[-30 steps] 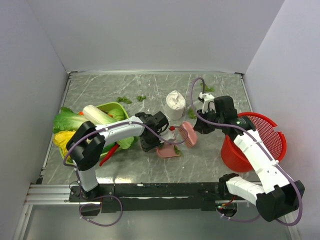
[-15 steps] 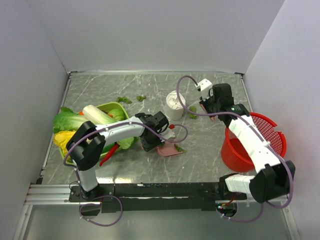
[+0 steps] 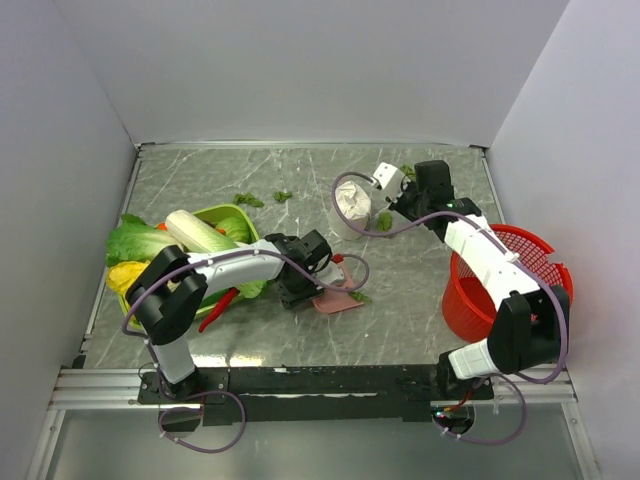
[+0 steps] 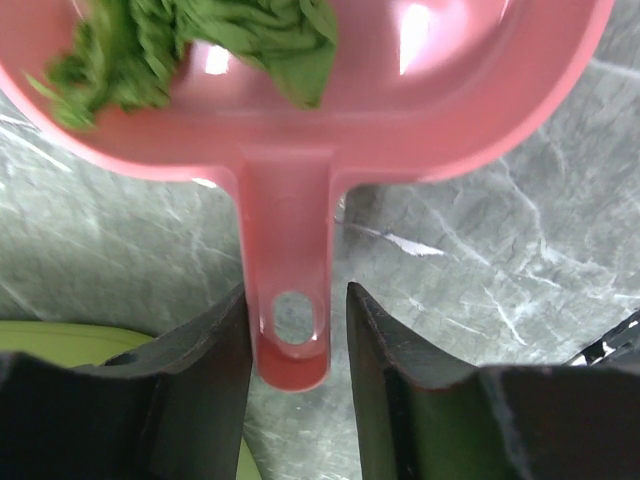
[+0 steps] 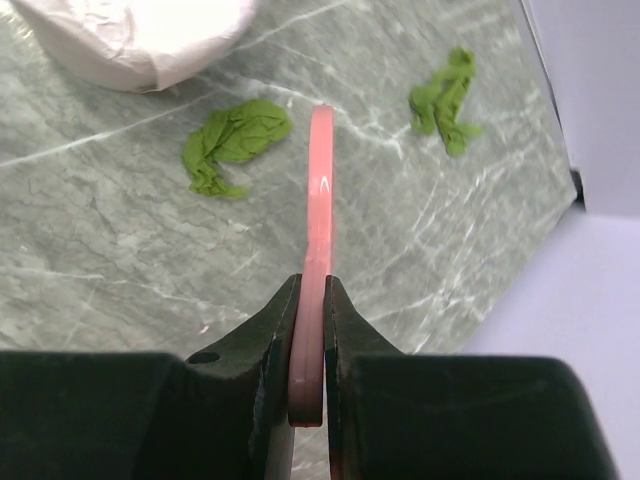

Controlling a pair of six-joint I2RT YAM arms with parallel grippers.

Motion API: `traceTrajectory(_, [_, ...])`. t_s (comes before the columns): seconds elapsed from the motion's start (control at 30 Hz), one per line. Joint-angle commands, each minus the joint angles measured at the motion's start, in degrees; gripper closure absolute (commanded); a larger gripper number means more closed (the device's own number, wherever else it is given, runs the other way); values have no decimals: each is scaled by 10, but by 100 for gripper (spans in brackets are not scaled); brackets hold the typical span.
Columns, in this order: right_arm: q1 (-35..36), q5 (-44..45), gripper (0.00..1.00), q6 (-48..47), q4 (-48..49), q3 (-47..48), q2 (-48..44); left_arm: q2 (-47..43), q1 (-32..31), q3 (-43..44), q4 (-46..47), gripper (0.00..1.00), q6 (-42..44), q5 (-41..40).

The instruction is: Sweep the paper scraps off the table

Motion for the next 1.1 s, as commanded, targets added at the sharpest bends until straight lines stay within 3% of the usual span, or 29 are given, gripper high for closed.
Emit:
traceTrajectory(0.0, [9,-33,100,-58,5,-3,5,-32,0,-13,21,54,1,-8])
traceTrajectory(0.27, [37,-82,100,-75,-62,-64,-44,-44,9,-22,21,53,1,12])
traceTrajectory(0.37, [58,-88,100,-75,-96,-77,-66,-52,10,-29,19,57,4,20])
traceTrajectory(0.5, [83,-140,100,-18,-214,-46,-108,-56,10,-24,12,76,4,25])
traceTrajectory(0.6, [83,-174,100,62,-243,-8,-143,-59,10,-19,5,93,4,29])
traceTrajectory(0.67, [79,-173,100,82,-260,14,-150,-61,10,-19,1,98,2,32])
traceTrajectory(0.93, [59,-85,100,195,-198,34,-127,-60,10,-10,-12,99,2,36])
traceTrajectory(1.07, [60,-51,100,312,-149,6,-115,-51,10,-7,-9,97,0,37])
